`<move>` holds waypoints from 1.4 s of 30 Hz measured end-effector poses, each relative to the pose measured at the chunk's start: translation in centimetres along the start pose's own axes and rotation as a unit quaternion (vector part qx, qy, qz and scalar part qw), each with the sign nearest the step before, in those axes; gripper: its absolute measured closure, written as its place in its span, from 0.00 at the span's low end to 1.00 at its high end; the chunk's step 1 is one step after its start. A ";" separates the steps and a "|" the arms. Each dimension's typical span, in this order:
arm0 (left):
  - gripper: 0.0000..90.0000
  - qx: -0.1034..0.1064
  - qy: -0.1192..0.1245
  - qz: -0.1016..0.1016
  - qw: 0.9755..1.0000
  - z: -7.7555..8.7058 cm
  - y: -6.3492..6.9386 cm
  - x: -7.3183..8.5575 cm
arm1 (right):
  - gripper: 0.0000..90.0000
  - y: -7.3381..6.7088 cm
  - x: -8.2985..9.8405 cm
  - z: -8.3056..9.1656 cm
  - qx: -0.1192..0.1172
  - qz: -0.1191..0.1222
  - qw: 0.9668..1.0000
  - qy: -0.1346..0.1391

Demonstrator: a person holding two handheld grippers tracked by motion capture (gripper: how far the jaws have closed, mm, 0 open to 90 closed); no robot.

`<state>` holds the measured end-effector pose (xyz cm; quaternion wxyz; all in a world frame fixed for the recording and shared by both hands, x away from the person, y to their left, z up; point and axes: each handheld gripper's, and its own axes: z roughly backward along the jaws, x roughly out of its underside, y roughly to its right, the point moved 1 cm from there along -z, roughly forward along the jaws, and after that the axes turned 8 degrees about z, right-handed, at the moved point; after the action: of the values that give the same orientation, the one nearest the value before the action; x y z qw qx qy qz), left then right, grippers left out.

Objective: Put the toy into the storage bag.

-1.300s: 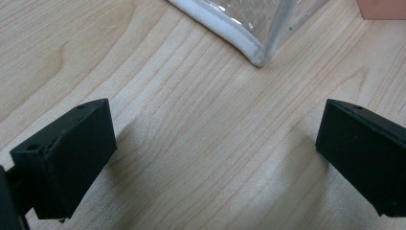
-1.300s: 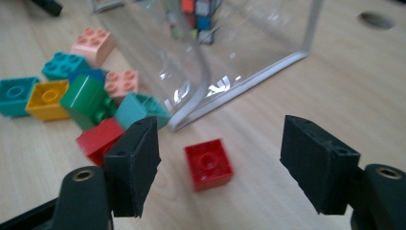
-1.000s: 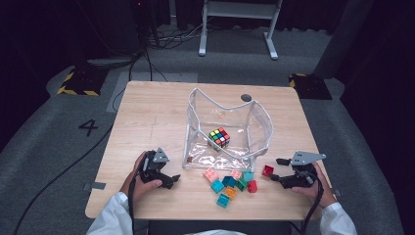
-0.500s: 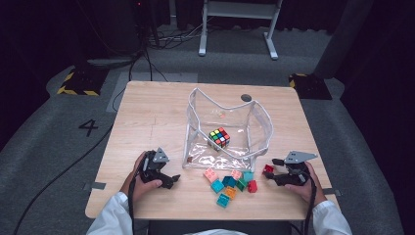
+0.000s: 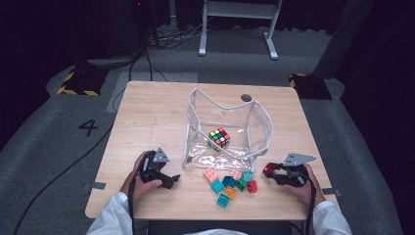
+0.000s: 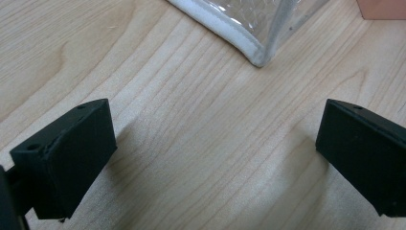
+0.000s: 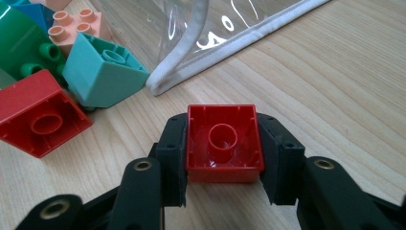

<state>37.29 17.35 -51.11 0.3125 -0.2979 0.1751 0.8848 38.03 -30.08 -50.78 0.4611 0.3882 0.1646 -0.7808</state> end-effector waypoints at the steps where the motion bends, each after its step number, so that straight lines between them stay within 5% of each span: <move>1: 0.00 -0.001 0.002 -0.002 1.000 0.0 0.0 0.0 | 0.66 0.0 0.0 0.1 0.000 0.003 1.000 0.000; 22: 0.00 0.000 0.000 0.000 1.000 0.0 0.0 0.0 | 0.66 1.6 -2.4 4.1 0.010 -0.013 0.998 0.057; 33: 0.00 0.001 0.002 -0.002 1.000 -0.1 0.0 0.0 | 0.66 3.4 -6.3 7.0 0.042 -0.009 0.996 0.083; 42: 0.00 0.001 0.001 -0.001 1.000 -0.1 0.0 -0.1 | 0.66 5.0 -11.3 9.2 0.061 0.023 0.993 0.096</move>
<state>37.37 17.29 -51.12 0.3139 -0.2984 0.1762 0.8839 41.17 -31.66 -35.81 0.4366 0.4924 0.1511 -0.7376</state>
